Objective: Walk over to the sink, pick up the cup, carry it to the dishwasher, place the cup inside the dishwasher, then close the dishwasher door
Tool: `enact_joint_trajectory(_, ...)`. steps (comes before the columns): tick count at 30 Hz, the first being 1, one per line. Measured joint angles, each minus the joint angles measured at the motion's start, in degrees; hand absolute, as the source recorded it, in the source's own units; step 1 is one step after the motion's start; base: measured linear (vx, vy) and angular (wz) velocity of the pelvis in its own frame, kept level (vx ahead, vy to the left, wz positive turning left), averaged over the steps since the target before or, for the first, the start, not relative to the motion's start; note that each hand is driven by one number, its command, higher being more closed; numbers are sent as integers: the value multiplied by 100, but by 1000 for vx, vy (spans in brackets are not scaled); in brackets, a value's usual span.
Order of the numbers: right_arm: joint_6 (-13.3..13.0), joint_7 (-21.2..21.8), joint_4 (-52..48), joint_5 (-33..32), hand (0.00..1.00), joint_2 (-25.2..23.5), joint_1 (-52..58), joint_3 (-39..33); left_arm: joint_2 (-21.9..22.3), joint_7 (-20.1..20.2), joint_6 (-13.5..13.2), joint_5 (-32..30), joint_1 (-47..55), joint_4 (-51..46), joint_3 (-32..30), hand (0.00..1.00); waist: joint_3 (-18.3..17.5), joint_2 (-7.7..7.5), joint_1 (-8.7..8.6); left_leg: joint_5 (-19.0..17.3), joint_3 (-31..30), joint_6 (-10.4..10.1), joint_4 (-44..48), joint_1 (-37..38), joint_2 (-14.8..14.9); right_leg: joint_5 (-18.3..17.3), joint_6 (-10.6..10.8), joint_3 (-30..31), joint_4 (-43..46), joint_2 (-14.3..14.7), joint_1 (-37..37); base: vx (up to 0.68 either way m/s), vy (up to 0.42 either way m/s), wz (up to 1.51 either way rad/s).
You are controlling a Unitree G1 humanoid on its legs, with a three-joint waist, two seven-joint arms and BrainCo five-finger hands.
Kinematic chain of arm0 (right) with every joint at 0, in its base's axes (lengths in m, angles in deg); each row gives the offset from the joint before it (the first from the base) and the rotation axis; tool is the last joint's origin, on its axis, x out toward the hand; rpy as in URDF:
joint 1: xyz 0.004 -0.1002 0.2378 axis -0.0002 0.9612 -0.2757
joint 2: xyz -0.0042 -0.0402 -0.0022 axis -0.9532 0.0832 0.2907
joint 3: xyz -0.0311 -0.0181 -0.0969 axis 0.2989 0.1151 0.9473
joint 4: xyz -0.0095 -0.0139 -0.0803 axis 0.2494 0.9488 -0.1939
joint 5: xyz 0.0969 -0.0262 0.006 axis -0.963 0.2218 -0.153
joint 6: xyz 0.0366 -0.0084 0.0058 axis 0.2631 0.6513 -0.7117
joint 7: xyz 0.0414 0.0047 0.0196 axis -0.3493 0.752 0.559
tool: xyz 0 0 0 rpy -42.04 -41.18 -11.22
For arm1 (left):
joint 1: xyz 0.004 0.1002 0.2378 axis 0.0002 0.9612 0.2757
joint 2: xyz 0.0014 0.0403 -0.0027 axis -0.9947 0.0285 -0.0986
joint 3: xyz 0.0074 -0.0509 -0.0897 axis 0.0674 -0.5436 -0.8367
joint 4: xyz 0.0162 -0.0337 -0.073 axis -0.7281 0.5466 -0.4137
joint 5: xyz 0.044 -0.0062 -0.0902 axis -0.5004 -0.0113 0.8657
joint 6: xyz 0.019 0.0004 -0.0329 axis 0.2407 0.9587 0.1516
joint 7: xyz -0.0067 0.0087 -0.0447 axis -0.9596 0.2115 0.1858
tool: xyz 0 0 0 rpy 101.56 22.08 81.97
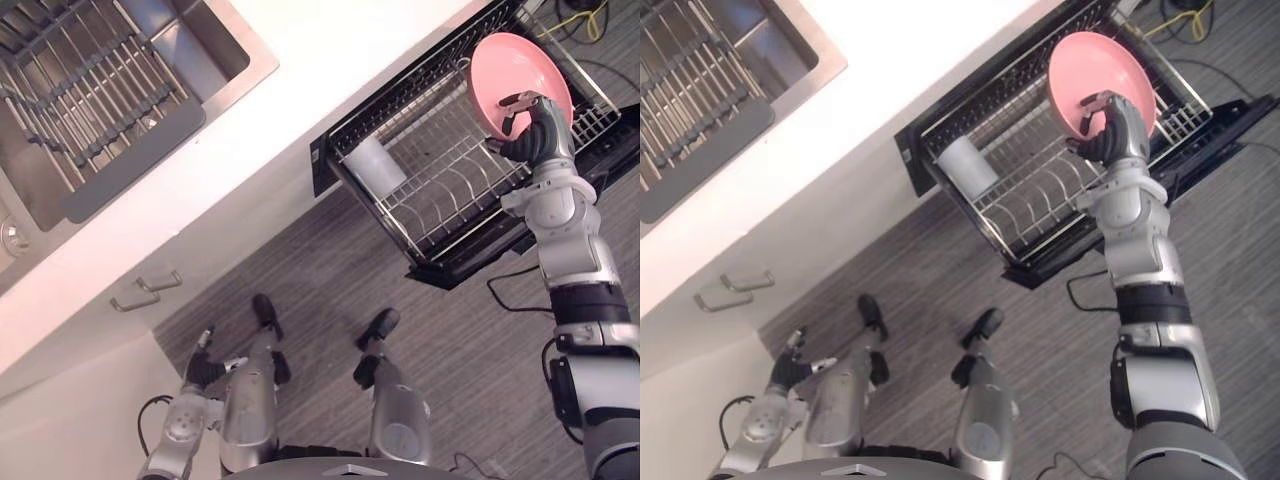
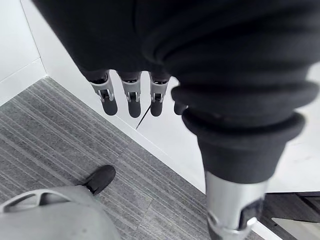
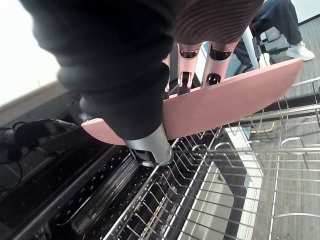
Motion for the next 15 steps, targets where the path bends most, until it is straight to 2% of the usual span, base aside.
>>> enact_joint_trajectory(5,70,251,707,-385,100,93,-444,182,-13,-3,16,127,-24,-52,256,0,84,183,45,27,-136,46,-5,-215,-84,2,2,18,105,-99,-245,-14,35,6)
enact_joint_trajectory(9,152,529,1221,-623,100,356,-959,614,-5,-69,5,131,-103,-46,566,0,180,408,136,62,-222,93,-7,-354,-165,2,2,105,267,-220,-481,-13,15,-2)
enact_joint_trajectory(12,145,752,1313,-669,100,414,-1243,808,-5,-101,20,131,-133,-60,649,0,188,460,157,72,-436,91,-9,-417,-208,2,3,158,354,-268,-592,-7,-5,-4)
enact_joint_trajectory(15,271,968,1648,-673,100,462,-1376,849,-19,-106,27,133,-161,-109,775,0,176,479,176,95,-456,123,-24,-487,-281,0,5,191,449,-359,-713,-7,6,2)
